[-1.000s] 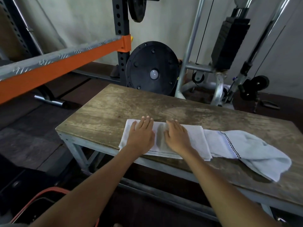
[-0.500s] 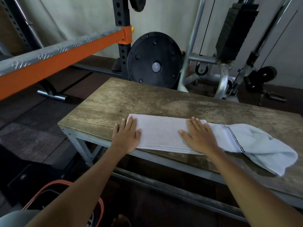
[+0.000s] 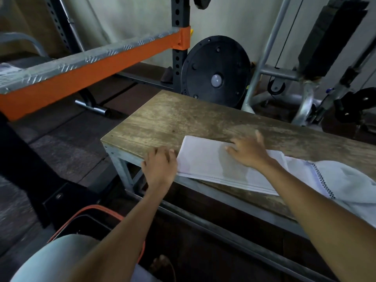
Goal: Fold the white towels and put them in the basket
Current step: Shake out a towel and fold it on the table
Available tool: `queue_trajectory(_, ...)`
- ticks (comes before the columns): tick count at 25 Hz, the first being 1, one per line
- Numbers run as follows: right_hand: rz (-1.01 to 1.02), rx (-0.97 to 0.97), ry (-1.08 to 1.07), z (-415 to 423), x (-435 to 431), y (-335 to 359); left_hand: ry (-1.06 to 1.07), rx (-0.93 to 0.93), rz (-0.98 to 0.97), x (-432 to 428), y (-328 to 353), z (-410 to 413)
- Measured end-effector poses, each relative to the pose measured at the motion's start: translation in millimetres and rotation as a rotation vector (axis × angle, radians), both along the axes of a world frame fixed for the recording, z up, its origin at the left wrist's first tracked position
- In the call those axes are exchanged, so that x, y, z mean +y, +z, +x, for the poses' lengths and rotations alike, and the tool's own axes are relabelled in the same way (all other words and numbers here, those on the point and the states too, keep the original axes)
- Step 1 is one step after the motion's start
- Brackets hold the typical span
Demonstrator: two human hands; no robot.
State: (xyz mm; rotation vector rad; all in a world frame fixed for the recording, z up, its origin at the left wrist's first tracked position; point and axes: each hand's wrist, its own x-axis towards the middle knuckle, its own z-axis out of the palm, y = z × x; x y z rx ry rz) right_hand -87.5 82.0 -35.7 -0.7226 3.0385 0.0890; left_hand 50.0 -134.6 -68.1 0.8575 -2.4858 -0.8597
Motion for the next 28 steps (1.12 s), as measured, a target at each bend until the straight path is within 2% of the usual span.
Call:
queue_trajectory(2,-0.118,-0.115,0.139,-6,-50,-1,0.133,0.095,0.243,20,-2,5)
queue_trajectory(5,-0.175,-0.207,0.211,-12,-104,3,0.188,0.194,0.600,45,-9,8)
queue_trajectory(9,-0.107,-0.286,0.167,-25,-126,2,0.348,0.305,0.807,58,-9,8)
queue_trajectory(14,-0.319,-0.342,0.159,-11,-107,39,0.415,0.366,0.972,61,7,21)
queue_trajectory(16,-0.504,-0.414,0.142,-5,-90,59,0.385,0.365,1.042,58,17,25)
queue_trajectory(18,-0.738,-0.541,0.094,1,-69,78,0.293,0.371,1.007,61,30,26)
queue_trajectory(21,-0.947,-0.581,-0.017,4,-32,98,0.083,0.441,0.781,83,45,26)
queue_trajectory(25,-0.929,-0.502,-0.152,-3,27,95,-0.229,0.465,0.293,134,41,15)
queue_trajectory(28,-0.927,-0.451,-0.232,-14,70,81,-0.451,0.458,0.026,177,32,-2)
